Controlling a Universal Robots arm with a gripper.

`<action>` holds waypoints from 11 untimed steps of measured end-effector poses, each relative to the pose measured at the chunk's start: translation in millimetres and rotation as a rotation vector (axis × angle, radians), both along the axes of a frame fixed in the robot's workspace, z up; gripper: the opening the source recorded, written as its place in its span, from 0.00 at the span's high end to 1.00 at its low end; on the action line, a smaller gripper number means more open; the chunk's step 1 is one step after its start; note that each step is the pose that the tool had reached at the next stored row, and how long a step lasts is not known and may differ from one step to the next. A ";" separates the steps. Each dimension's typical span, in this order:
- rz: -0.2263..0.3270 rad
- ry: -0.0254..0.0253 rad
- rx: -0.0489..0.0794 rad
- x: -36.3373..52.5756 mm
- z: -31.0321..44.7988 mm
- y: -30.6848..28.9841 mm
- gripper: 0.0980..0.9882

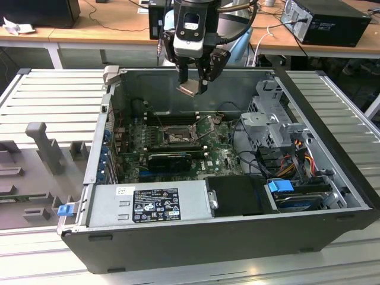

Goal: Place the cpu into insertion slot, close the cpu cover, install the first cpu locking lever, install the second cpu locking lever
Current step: 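Place the cpu into insertion slot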

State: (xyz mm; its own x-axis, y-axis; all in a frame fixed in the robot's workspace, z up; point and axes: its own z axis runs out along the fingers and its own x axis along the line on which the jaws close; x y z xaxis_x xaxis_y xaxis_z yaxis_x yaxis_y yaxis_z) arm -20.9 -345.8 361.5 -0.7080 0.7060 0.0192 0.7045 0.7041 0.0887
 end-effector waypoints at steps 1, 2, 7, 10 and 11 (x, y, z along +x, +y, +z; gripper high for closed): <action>-0.003 0.0000 0.000 0.0 0.0 0.0 0.52; -0.008 0.0000 0.000 0.0 0.0 0.0 0.52; -0.036 0.0000 0.000 0.0 -0.1 0.0 0.52; -0.057 0.0000 0.000 0.0 -0.2 0.0 0.52; -0.062 0.0000 0.000 0.0 -0.2 0.0 0.52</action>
